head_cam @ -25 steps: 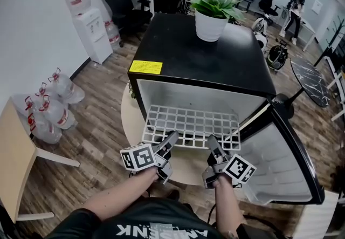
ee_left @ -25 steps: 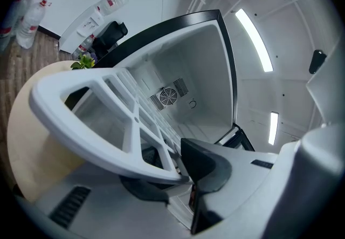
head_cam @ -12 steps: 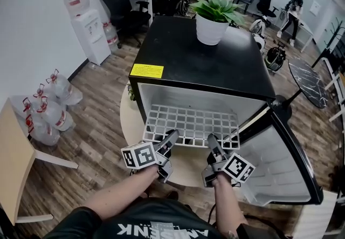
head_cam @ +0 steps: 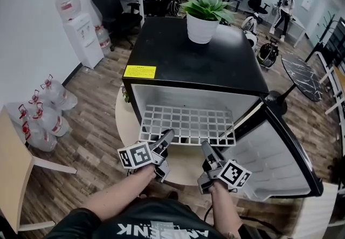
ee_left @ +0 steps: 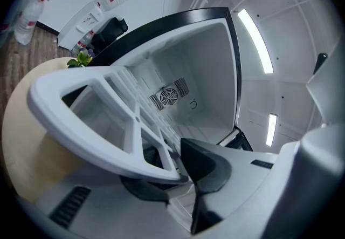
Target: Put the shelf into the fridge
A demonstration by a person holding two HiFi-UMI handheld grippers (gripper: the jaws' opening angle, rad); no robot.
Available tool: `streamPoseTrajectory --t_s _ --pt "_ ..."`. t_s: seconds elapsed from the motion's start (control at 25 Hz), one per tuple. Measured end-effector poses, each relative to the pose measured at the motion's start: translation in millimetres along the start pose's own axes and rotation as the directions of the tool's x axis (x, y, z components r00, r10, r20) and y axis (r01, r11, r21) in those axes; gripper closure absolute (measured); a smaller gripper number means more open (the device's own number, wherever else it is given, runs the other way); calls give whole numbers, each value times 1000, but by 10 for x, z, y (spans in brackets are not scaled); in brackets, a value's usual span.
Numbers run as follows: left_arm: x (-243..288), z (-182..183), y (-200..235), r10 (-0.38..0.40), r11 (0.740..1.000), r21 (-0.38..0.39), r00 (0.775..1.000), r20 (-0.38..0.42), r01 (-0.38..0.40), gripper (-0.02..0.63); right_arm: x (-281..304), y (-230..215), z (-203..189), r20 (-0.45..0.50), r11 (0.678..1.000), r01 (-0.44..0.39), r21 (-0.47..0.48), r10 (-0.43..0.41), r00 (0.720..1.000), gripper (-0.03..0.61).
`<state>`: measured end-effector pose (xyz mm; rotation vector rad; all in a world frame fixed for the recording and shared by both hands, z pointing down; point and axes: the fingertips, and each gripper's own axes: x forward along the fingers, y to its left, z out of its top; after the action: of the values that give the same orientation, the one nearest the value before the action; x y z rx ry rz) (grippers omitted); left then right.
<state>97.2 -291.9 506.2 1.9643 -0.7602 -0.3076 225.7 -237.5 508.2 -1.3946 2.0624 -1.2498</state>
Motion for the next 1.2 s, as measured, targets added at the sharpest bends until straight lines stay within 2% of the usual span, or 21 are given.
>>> streamPoseTrajectory --t_s 0.12,0.36,0.48,0.56,0.72,0.84,1.0,1.12,1.2 --pt "-9 -9 -10 13 1000 2 1000 -2 -13 525 -27 -43 52 -8 998 50 -38 -51 999 454" --pt "-232 -111 -38 58 996 69 998 -9 -58 502 42 -23 49 6 999 20 33 -20 1000 463" --pt "-273 -154 -17 75 994 80 997 -19 -73 503 1 -101 89 -11 996 73 -44 -74 997 463" --pt "-260 -125 -9 75 994 83 997 -17 -73 506 22 -94 94 -8 997 68 -44 -68 998 463" --pt "-210 -24 -46 59 994 89 998 -9 -58 508 124 12 119 19 1000 3 23 -3 1000 463" --pt "-169 -7 8 69 993 97 997 -20 -67 508 128 -102 183 4 995 76 -66 -76 997 463" --pt "-111 28 42 73 992 103 997 -27 -70 508 192 -127 224 9 994 79 -72 -78 997 463" --pt "-67 84 68 75 991 114 997 -30 -71 508 305 -63 197 23 999 19 31 -20 1000 463" --pt "-42 107 96 75 990 118 997 -30 -71 508 342 -75 206 25 999 24 36 -25 999 463"
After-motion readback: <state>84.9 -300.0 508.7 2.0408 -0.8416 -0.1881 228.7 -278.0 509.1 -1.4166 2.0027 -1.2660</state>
